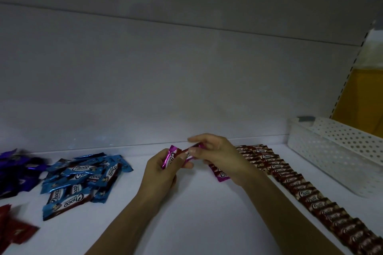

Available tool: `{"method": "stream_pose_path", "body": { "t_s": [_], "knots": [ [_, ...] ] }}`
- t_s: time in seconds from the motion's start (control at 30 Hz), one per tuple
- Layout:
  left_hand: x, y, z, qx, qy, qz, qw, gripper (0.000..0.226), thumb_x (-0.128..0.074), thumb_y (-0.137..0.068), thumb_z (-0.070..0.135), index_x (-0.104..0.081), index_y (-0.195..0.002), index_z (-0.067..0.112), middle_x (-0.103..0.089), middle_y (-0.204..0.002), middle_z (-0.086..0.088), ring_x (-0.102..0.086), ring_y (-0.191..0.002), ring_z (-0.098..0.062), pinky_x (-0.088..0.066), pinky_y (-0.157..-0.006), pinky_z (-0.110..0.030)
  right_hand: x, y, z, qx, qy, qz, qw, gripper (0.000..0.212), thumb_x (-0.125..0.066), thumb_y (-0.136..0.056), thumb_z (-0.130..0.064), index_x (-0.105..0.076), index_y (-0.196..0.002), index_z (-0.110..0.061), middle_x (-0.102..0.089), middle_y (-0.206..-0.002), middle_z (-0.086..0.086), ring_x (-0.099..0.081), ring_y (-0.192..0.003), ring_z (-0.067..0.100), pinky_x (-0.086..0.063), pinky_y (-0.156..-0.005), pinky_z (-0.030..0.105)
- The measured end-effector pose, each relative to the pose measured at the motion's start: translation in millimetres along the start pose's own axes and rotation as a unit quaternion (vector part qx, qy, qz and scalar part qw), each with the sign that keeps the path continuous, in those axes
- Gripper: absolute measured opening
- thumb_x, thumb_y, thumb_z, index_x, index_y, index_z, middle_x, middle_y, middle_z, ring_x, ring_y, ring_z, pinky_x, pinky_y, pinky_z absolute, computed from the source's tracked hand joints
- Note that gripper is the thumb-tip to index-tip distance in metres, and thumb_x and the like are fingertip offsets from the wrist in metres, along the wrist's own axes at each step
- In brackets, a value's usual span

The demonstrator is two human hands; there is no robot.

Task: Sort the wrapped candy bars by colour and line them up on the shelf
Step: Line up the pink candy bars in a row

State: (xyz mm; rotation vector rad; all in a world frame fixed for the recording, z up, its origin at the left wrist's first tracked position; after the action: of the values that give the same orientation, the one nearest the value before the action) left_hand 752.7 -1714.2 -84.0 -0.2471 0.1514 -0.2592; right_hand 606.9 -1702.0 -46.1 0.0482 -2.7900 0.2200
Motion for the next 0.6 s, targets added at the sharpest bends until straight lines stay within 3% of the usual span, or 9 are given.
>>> {"method": "stream_pose_path", "body": {
  "t_s": [0.1,0.23,0.33,0.43,0.5,0.6],
  "knots": [
    [-8,0,6,-0.040,-0.055,-0.028,0.997,0.011,-0.063,-0.089,0.022,-0.072,-0.084,0.017,-0.073,-0.075,-0.006,-0.042,-0.041,-0.002,-0.032,-0.042,-0.010,9,-1,-13,0.066,0.129,0.009,0.989,0.023,-0.072,-0.083,-0.017,-0.069,-0.098,-0.034,-0.068,-0.101,-0.012,-0.062,-0.097,0.003,-0.050,-0.086,0.023],
    [-13,3,13,-0.070,-0.090,-0.046,0.992,0.014,-0.062,-0.090,0.009,-0.068,-0.078,0.003,-0.071,-0.067,-0.009,-0.045,-0.041,0.007,-0.032,-0.044,-0.004,4,2,-20,0.053,0.189,-0.035,0.980,0.010,-0.070,-0.082,-0.007,-0.075,-0.084,-0.016,-0.072,-0.082,-0.004,-0.067,-0.081,0.009,-0.053,-0.080,0.028],
    [-17,8,12,-0.069,-0.126,-0.040,0.989,0.023,-0.060,-0.092,0.019,-0.064,-0.072,0.008,-0.061,-0.053,0.006,-0.042,-0.040,0.004,-0.031,-0.043,-0.007,22,12,-21,0.036,0.245,-0.016,0.969,0.012,-0.069,-0.083,-0.008,-0.072,-0.080,-0.019,-0.071,-0.084,-0.002,-0.067,-0.085,0.016,-0.053,-0.080,0.032],
    [-12,8,4,-0.047,-0.143,0.001,0.989,0.026,-0.057,-0.094,0.031,-0.060,-0.080,0.009,-0.054,-0.050,0.007,-0.039,-0.040,0.000,-0.030,-0.041,-0.009,52,29,-3,-0.009,0.315,0.001,0.949,0.012,-0.069,-0.085,-0.016,-0.069,-0.079,-0.026,-0.064,-0.079,-0.014,-0.062,-0.077,0.010,-0.047,-0.065,0.023],
    [-9,7,0,-0.030,-0.149,0.007,0.988,0.028,-0.054,-0.095,0.037,-0.059,-0.084,0.012,-0.055,-0.051,0.007,-0.038,-0.041,-0.001,-0.030,-0.040,-0.010,60,38,11,-0.014,0.361,0.005,0.933,0.004,-0.069,-0.085,-0.020,-0.072,-0.086,-0.022,-0.057,-0.075,-0.020,-0.055,-0.075,0.000,-0.043,-0.077,0.025],
    [-8,7,-1,-0.023,-0.165,0.002,0.986,0.029,-0.051,-0.095,0.041,-0.059,-0.085,0.014,-0.057,-0.053,0.007,-0.040,-0.042,-0.002,-0.032,-0.042,-0.010,57,41,23,0.015,0.404,0.027,0.914,0.008,-0.070,-0.084,-0.022,-0.074,-0.090,-0.020,-0.051,-0.074,-0.024,-0.045,-0.078,-0.005,-0.035,-0.097,0.039]
  ]
}}
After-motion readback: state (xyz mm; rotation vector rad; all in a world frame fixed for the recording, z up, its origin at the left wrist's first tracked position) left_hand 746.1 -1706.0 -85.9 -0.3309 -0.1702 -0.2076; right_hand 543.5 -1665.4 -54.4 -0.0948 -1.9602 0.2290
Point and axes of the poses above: each hand's wrist, its own y-axis away from the middle knuckle, its own x-axis out of the back of the hand, z = x × y, the point moved 7 cm from there along -y, towards the middle knuckle
